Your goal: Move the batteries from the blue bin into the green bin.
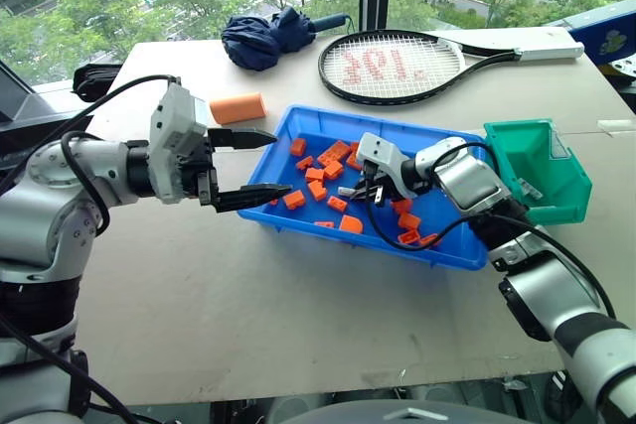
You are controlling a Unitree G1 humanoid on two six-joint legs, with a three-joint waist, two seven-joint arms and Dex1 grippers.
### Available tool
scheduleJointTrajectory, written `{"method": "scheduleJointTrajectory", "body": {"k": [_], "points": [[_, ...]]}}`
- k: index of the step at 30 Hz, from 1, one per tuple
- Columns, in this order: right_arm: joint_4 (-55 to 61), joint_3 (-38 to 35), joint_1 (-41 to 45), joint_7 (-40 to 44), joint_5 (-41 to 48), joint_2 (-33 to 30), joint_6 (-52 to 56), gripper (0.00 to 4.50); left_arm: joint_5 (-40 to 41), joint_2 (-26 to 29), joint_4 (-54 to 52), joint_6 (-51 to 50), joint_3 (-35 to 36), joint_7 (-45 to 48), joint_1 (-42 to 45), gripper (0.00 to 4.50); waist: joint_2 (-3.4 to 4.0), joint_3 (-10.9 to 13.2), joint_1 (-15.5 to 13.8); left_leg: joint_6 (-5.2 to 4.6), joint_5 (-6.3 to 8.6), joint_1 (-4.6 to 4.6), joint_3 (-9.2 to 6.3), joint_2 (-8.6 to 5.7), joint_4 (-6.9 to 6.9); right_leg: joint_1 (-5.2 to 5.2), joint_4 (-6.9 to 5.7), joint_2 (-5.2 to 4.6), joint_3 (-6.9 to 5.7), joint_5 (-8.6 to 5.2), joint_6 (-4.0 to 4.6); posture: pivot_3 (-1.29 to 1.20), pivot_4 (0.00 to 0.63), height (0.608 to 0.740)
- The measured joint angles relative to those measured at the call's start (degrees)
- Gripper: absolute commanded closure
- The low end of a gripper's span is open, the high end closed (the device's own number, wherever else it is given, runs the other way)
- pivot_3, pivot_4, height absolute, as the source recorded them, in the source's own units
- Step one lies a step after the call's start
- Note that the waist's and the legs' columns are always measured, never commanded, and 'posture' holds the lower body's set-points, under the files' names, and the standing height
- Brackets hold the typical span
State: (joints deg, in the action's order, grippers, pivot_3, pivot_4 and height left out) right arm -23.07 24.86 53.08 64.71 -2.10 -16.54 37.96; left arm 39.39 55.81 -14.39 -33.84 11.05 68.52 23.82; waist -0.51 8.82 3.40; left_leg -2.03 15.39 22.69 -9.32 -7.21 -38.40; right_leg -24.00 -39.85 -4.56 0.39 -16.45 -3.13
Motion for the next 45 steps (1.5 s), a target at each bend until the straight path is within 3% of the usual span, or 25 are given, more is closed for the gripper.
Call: {"method": "scheduleJointTrajectory", "body": {"k": [15, 19, 27, 34, 40, 45], "points": [[0.7, -1.7, 0.0, -2.5, 0.8, -0.1, 1.7, 4.49, 0.0, 0.0, 0.0, 0.2, 0.0, 0.1, 0.0, 0.0, 0.01, 0.0, 0.0, 0.0, 0.0, 0.0, 0.0, 0.0, 0.0, -0.01, 0.0, 0.0, 0.01, 0.0, 0.0, 0.0, 0.15, 0.74], [6.4, -4.2, 0.0, -2.8, 3.0, -2.6, 6.2, 4.49, 0.0, 0.0, 0.1, 0.2, 0.0, 0.1, 0.0, 0.0, 0.06, 0.1, -0.1, 0.0, 0.0, 0.11, 0.0, 0.0, 0.02, -0.1, 0.02, -0.01, 0.01, 0.0, 0.0, 0.0, 0.15, 0.74], [29.3, -14.8, -2.2, -6.8, 10.8, -10.2, 21.2, 4.49, 0.1, -0.8, 0.0, 0.3, -0.8, 0.6, 1.1, 0.0, 0.07, 0.1, -0.8, -0.01, 0.01, 0.14, 0.02, 0.0, 0.05, -0.13, 0.03, -0.01, 0.03, 0.0, 0.0, 0.0, 0.15, 0.74], [43.9, -28.8, -11.5, -11.7, 14.6, -25.1, 33.1, 4.49, 1.0, -3.0, -0.3, -0.4, -3.4, 1.2, 5.1, 0.0, 0.06, 0.1, -2.5, -0.02, 0.01, 0.18, 0.12, -0.01, 0.02, -0.13, 0.03, -0.04, 0.07, 0.0, 0.0, 0.0, 0.15, 0.74], [46.2, -41.6, -22.1, -15.0, 15.8, -34.9, 35.9, 4.49, 1.3, -4.8, 0.6, -0.5, -5.5, 2.3, 9.3, 0.0, 0.05, 0.1, -2.6, -0.03, 0.01, 0.12, 0.27, 0.0, 0.04, -0.13, -0.01, -0.04, 0.2, 0.0, -0.01, 0.0, 0.15, 0.74], [46.1, -46.5, -30.0, -17.5, 16.5, -36.0, 35.8, 4.49, 0.9, -6.6, 2.8, 0.0, -7.3, 3.1, 11.8, 0.0, 0.05, 0.1, -2.5, -0.03, 0.01, 0.08, 0.36, 0.02, 0.02, -0.12, -0.06, -0.03, 0.28, 0.01, -0.02, 0.0, 0.15, 0.74]]}}
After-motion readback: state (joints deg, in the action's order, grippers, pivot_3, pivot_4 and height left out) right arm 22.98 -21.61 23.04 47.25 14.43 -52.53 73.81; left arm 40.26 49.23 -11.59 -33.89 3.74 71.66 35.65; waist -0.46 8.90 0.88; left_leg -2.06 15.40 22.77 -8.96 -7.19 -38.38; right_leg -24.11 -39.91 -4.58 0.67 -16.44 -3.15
